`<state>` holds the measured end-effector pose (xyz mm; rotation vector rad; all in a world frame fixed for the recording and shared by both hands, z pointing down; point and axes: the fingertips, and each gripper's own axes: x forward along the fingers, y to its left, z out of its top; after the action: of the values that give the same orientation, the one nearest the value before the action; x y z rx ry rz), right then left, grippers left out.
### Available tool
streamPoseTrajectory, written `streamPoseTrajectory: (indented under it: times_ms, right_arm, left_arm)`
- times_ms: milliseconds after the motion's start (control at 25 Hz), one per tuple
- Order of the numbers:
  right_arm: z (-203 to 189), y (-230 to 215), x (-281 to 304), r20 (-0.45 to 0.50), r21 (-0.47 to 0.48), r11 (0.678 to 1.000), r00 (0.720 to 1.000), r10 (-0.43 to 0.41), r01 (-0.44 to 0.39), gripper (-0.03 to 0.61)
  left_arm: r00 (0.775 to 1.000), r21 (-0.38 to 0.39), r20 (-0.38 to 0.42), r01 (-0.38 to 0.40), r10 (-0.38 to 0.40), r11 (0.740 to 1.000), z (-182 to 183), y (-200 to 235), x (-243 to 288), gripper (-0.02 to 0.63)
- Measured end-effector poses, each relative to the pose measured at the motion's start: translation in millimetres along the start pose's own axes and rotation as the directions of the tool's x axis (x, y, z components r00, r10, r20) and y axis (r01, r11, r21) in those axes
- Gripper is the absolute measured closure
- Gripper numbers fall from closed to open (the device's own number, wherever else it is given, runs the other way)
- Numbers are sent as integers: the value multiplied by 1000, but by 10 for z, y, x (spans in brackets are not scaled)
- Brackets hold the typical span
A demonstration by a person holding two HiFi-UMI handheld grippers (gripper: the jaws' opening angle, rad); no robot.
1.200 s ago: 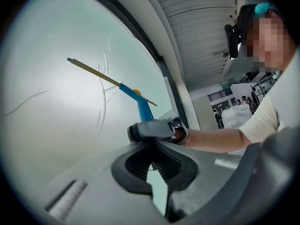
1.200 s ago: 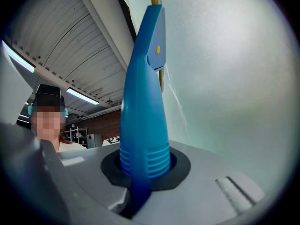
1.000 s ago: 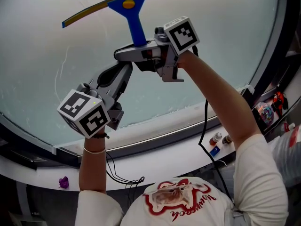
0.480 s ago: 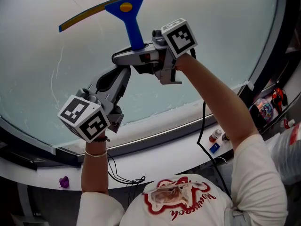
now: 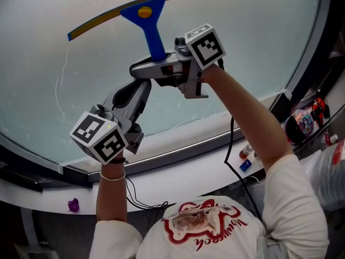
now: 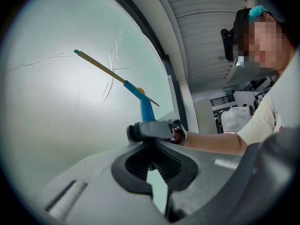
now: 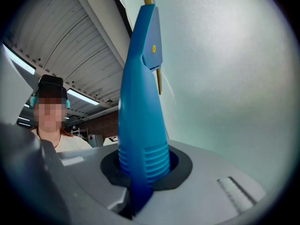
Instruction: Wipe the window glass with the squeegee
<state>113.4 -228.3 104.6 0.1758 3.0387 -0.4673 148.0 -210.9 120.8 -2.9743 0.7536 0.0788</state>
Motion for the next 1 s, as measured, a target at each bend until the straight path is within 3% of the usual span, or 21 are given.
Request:
streamPoseTrajectory:
  times_ms: [120, 360, 1000]
  right_arm:
    - [21, 15, 8, -4, 1, 1000, 1000, 5, -5, 528]
    - [-350, -69, -26, -12, 1, 1000, 1000, 8, -8, 528]
    - [-628, -122, -34, -15, 48, 998, 999, 29, -28, 520]
  left_arm:
    - [1000, -9, -9, 0, 0, 1000, 26, -3, -5, 612]
    - [1000, -37, 1, -1, 2, 999, -347, -50, -32, 612]
    - [999, -87, -31, -27, 24, 996, -613, -98, -75, 612]
